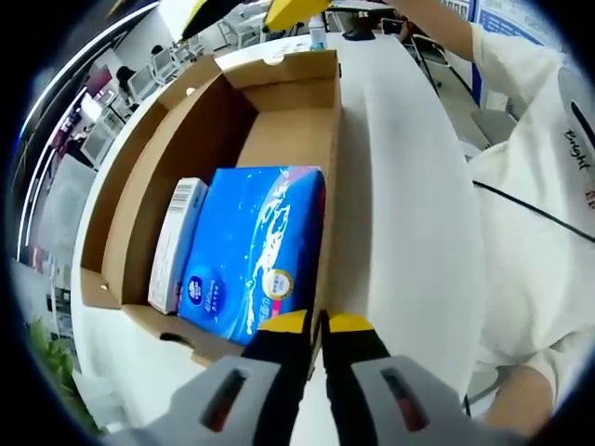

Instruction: Operate the shoe box by opening the lid, removing the specified soft item, and placing it in the target area until the item is outside and the box remains undamaged.

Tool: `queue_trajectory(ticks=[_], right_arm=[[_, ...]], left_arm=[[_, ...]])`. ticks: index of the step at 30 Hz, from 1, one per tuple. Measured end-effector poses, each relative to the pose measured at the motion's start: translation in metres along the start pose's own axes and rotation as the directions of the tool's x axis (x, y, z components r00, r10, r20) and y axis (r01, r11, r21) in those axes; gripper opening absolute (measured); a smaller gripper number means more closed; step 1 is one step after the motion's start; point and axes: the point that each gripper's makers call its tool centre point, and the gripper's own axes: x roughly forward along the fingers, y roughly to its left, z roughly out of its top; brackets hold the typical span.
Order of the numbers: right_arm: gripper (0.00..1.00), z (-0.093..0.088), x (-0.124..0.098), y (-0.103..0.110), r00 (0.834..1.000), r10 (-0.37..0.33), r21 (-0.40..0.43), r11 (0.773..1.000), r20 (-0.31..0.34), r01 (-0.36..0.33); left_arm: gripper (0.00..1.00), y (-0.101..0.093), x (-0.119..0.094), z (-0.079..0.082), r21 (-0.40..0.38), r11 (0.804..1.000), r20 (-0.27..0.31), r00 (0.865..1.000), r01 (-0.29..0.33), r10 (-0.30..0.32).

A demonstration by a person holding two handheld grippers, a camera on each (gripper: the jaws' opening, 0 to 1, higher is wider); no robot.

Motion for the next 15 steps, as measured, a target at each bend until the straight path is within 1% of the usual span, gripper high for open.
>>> queue_trajectory(ticks=[6,7,8,10,15], right_arm=[[0.46,-0.003,0.009,0.005,0.999,0.038,0.000,0.999,-0.026,-0.038],[0.46,-0.005,0.011,0.007,0.998,0.052,-0.002,0.999,-0.036,-0.052],[0.47,-0.005,0.013,0.010,0.997,0.073,-0.003,0.997,-0.031,-0.073],[0.49,-0.006,0.015,0.009,0.996,0.080,0.012,0.997,-0.031,-0.079],[0.50,-0.008,0.021,0.003,0.996,0.076,0.018,0.997,-0.048,-0.075]], left_arm=[[0.05,0.000,0.000,0.000,0.000,1.000,0.003,1.000,-0.004,0.004],[0.05,0.000,0.000,0.000,0.000,1.000,0.003,1.000,-0.006,0.006],[0.05,0.000,0.000,0.000,0.001,1.000,0.002,1.000,-0.006,0.006],[0.05,0.000,0.000,0.000,-0.001,1.000,0.002,1.000,-0.006,0.006],[0.04,-0.001,0.000,-0.001,0.007,1.000,-0.007,1.000,-0.001,0.001]])
